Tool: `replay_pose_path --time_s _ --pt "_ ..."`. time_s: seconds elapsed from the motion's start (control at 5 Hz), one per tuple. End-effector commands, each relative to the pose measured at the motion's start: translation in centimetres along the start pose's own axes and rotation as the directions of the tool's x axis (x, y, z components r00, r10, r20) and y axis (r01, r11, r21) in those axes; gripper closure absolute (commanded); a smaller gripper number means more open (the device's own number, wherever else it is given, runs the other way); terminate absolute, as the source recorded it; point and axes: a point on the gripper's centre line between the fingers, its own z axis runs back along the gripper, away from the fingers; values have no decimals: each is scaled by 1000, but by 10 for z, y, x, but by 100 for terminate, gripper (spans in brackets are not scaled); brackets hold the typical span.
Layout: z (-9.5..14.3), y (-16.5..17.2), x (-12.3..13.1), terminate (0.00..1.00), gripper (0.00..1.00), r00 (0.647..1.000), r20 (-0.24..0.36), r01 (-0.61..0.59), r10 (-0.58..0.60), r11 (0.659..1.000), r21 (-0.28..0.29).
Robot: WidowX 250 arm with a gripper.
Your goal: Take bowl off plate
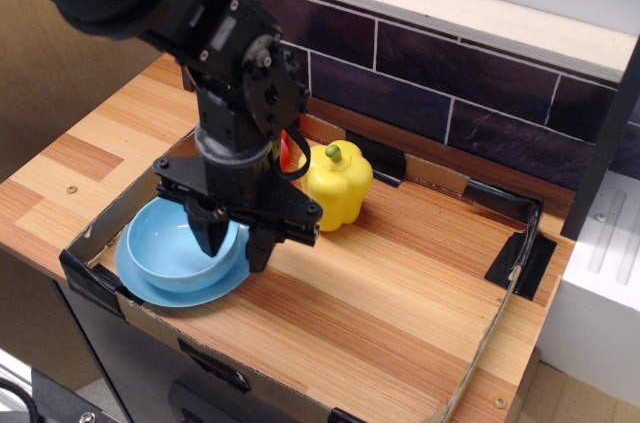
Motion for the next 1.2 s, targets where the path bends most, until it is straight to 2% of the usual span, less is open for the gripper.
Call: replay_pose_path --time_s 0.0,0.2,0.4,0.6,0.8,1.0 --pt "3 0 5 0 100 1000 19 -23 23 1000 7" --pt "9 1 8 0 100 998 46 -32 32 999 -3" --pt "45 2 12 0 100 993 90 -72 75 997 -39" --pt "71 -14 10 0 100 989 115 -82 90 994 -73" --pt "65 -57 -1 0 100 993 80 -78 85 994 -78" --pt "45 -87 -14 0 100 998 48 -46 50 996 -81"
